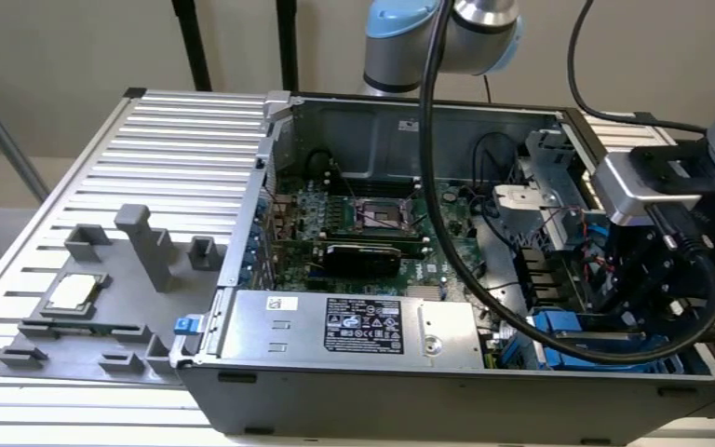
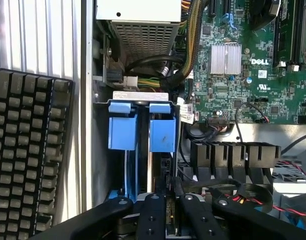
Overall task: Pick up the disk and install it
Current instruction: 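Insert the second disk wire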
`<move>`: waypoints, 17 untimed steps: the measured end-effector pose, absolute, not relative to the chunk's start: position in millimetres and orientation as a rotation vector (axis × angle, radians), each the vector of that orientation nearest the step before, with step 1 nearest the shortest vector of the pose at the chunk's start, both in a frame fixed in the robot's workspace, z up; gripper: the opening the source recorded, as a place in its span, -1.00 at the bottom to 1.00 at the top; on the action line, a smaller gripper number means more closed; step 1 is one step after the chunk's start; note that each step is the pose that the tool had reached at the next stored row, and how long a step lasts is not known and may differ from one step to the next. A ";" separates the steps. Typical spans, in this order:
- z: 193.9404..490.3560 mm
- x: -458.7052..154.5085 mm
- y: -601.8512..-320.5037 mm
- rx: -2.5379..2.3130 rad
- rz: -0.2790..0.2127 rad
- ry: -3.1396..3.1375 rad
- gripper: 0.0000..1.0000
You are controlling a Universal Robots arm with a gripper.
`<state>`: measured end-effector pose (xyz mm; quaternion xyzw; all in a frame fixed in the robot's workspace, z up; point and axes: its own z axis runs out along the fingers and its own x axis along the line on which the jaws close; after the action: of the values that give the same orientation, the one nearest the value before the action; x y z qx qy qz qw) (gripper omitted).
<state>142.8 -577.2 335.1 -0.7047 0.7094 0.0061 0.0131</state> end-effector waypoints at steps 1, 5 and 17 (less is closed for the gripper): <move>336.2 142.8 -577.2 -2.196 0.019 2.210 -1.00; 345.7 142.7 -577.2 -2.196 0.019 2.210 -1.00; 382.9 140.4 -577.2 -2.196 0.019 2.210 -1.00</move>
<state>140.4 -577.2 382.9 -0.7047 0.7094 0.0059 0.0129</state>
